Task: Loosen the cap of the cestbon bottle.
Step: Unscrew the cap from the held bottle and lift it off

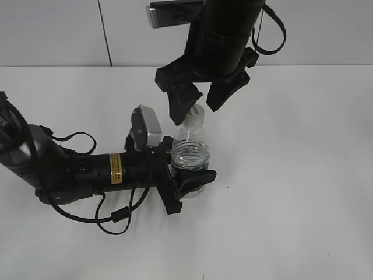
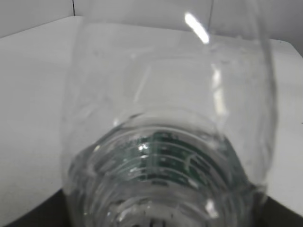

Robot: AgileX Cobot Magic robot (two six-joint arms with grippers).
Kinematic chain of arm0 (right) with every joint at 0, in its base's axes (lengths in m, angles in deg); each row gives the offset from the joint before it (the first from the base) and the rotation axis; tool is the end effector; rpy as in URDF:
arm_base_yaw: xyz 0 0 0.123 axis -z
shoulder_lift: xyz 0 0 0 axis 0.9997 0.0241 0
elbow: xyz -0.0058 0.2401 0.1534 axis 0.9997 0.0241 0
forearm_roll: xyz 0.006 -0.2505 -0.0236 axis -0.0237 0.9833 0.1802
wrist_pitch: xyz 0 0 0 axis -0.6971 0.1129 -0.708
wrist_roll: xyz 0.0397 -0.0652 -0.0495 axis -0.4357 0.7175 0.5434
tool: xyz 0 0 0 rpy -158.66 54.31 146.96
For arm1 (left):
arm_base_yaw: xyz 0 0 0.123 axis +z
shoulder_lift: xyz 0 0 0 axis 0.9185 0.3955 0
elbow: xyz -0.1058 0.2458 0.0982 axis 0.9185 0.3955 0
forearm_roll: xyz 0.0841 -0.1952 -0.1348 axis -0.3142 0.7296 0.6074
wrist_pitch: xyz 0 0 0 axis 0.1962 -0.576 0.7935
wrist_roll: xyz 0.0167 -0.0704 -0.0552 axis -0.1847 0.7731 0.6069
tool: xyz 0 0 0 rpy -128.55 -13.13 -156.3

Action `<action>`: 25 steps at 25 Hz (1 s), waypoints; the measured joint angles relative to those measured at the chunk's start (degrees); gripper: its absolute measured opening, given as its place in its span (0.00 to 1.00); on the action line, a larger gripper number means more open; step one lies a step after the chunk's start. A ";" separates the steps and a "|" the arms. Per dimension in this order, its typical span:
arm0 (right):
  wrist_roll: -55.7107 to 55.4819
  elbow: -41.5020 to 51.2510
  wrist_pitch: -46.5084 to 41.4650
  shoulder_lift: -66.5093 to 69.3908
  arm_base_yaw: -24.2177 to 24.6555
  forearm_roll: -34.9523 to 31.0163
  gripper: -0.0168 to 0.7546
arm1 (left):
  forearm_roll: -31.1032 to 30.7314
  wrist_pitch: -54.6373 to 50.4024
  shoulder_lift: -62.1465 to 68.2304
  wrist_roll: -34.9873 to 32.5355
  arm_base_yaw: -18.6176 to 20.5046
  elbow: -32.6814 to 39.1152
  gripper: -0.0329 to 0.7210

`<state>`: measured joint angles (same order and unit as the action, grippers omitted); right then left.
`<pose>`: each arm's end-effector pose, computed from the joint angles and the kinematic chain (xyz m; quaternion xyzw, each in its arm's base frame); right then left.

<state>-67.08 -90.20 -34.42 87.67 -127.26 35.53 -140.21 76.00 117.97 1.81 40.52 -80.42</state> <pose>0.3138 0.2708 0.2692 -0.3482 0.9272 0.1157 0.0757 0.2902 -0.2177 0.0573 0.4611 0.6279 -0.3963 0.4858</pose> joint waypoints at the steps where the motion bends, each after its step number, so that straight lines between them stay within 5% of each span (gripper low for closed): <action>1: 0.00 0.00 0.00 0.00 0.00 0.00 0.77 | 0.04 0.00 0.00 0.00 0.00 0.00 0.58; 18: 0.36 0.00 0.00 0.00 0.00 -0.07 0.41 | 0.26 -0.02 0.00 0.00 0.00 0.00 0.58; 25: 5.58 0.00 0.04 0.00 0.00 -0.14 0.41 | 0.45 -0.09 0.00 0.00 -0.01 0.00 0.58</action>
<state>-61.50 -90.20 -34.38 87.67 -127.26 35.38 -139.76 75.91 117.97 1.81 40.51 -80.42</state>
